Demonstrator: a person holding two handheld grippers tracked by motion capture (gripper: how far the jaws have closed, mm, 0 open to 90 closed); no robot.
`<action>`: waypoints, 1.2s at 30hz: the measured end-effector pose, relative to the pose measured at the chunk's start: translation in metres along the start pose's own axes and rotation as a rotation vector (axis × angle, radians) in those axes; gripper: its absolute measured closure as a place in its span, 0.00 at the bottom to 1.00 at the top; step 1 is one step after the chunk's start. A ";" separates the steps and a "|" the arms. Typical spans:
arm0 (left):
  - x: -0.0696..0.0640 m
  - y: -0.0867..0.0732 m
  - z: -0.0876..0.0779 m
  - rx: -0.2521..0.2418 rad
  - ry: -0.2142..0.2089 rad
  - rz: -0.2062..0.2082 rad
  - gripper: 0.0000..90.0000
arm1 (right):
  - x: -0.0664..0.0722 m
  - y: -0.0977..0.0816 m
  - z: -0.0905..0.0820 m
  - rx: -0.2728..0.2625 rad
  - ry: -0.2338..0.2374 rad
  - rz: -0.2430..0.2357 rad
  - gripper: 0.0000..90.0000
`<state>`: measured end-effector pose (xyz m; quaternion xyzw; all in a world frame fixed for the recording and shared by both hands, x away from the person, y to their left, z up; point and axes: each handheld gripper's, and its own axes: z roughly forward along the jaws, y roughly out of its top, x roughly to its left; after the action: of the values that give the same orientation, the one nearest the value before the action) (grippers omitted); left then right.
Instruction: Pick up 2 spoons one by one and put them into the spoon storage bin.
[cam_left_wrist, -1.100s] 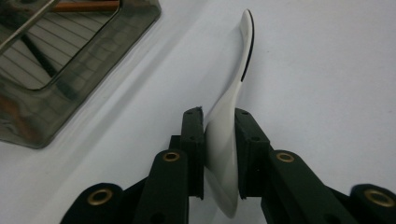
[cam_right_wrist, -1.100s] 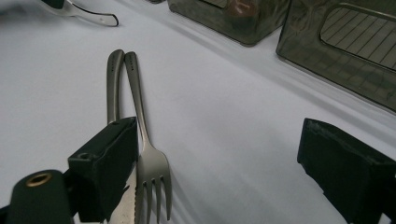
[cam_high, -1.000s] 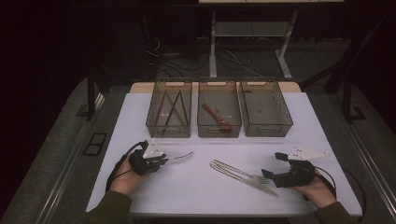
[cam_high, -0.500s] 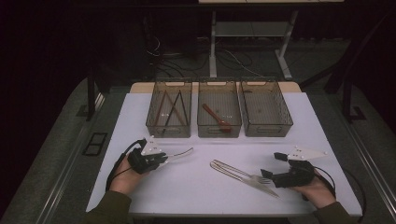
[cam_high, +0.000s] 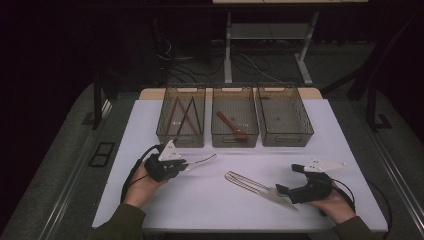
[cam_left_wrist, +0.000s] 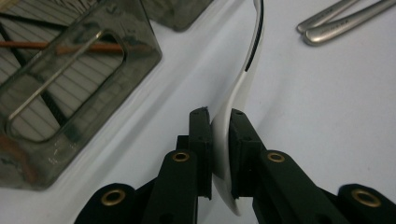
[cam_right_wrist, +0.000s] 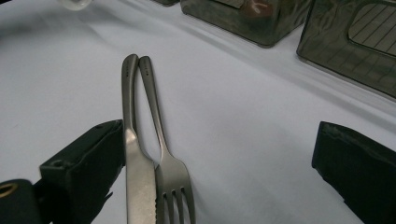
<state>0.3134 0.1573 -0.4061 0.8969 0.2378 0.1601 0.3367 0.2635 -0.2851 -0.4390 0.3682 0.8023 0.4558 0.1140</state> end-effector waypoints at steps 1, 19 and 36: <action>0.000 0.003 0.001 -0.005 -0.003 0.001 0.90 | 0.000 0.000 0.000 0.000 0.001 0.000 0.04; -0.003 0.068 0.021 -0.098 -0.037 0.017 0.90 | -0.001 0.000 -0.001 -0.008 -0.002 -0.002 0.04; 0.024 0.138 0.059 -0.099 -0.027 0.065 0.90 | -0.002 0.000 -0.003 -0.019 0.006 0.005 0.04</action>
<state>0.4037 0.0475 -0.3519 0.8884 0.1956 0.1707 0.3785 0.2633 -0.2883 -0.4375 0.3676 0.7974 0.4648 0.1139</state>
